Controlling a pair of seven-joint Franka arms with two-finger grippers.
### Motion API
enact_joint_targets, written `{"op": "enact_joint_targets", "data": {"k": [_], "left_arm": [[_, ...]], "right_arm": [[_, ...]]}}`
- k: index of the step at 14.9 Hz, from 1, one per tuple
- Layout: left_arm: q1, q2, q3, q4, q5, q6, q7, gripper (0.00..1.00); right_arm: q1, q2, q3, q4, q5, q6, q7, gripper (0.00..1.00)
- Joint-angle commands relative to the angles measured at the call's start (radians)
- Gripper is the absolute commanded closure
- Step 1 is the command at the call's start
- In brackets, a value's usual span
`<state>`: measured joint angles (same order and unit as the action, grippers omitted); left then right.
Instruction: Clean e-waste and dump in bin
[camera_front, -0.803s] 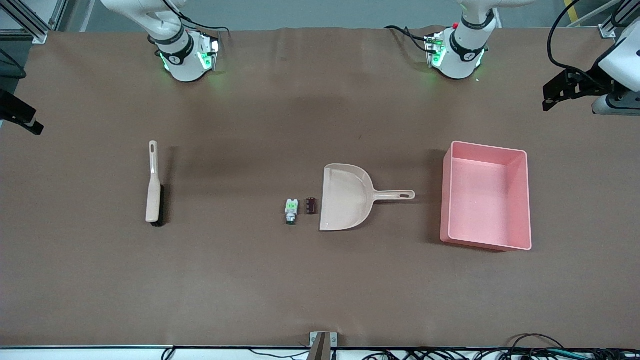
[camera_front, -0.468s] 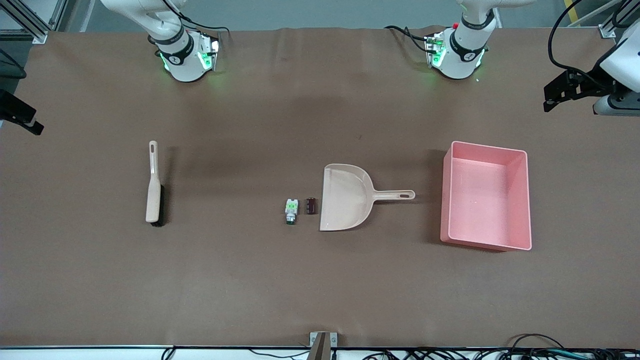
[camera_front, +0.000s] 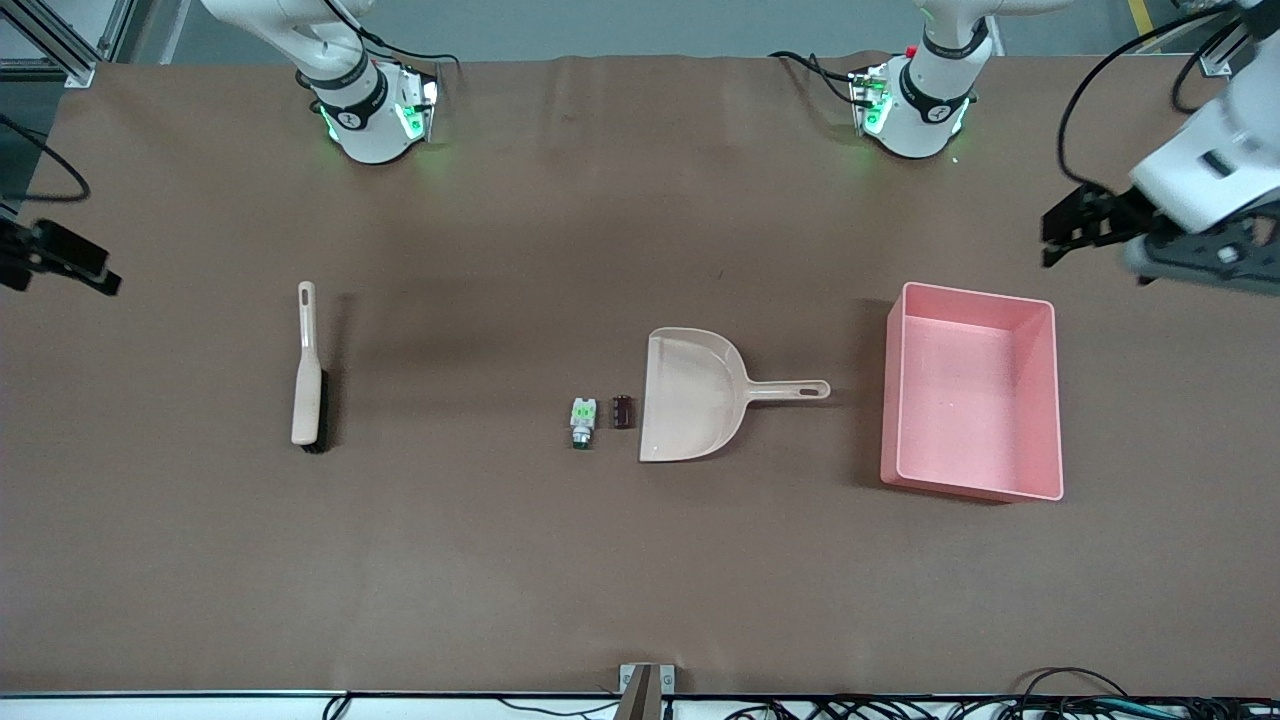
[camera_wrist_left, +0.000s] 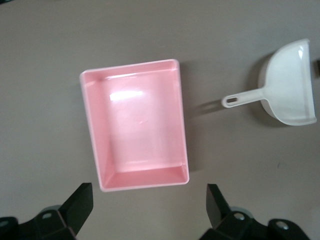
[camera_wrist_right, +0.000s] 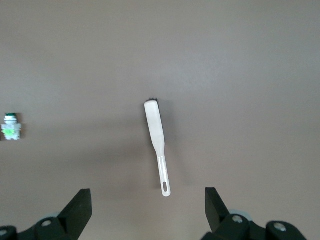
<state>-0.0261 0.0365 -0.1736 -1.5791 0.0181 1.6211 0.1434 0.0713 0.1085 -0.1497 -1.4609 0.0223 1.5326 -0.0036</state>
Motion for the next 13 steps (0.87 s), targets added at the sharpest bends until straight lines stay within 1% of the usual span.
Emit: {"op": "enact_joint_targets", "data": {"k": [1,3,4,5,6,7,9,10,12,13], "left_arm": [[0.002,0.071,-0.087,0.004,0.003,0.037,0.070,0.00],[0.000,0.121,-0.160,-0.007,0.009,0.049,0.076,0.00],[-0.003,0.149,-0.199,-0.012,0.047,0.078,0.076,0.00],[-0.021,0.169,-0.233,-0.025,0.124,0.103,0.076,0.00],[-0.038,0.184,-0.251,-0.027,0.172,0.118,0.076,0.00],[-0.049,0.215,-0.259,-0.027,0.187,0.131,0.077,0.00],[-0.072,0.276,-0.260,-0.030,0.195,0.190,0.128,0.00],[-0.086,0.304,-0.260,-0.032,0.200,0.227,0.175,0.00],[-0.094,0.357,-0.260,-0.032,0.236,0.259,0.218,0.00],[-0.107,0.376,-0.262,-0.032,0.268,0.264,0.226,0.00]], "right_arm": [[0.022,0.077,0.004,0.011,-0.002,0.001,0.011,0.00],[0.044,0.120,0.004,0.011,-0.001,0.001,0.011,0.00],[0.054,0.123,0.004,0.008,-0.002,0.001,0.008,0.00],[0.059,0.131,0.004,0.005,-0.002,0.003,0.004,0.00],[0.059,0.158,0.004,0.004,-0.001,0.004,-0.024,0.00],[0.053,0.175,0.006,0.002,0.001,0.001,-0.065,0.00],[0.047,0.186,0.004,-0.016,-0.008,0.006,-0.099,0.00],[0.045,0.197,0.004,-0.028,-0.012,0.036,-0.101,0.00],[0.044,0.182,0.004,-0.145,-0.010,0.137,-0.101,0.00],[0.042,0.156,0.002,-0.229,-0.010,0.211,-0.101,0.00]]}}
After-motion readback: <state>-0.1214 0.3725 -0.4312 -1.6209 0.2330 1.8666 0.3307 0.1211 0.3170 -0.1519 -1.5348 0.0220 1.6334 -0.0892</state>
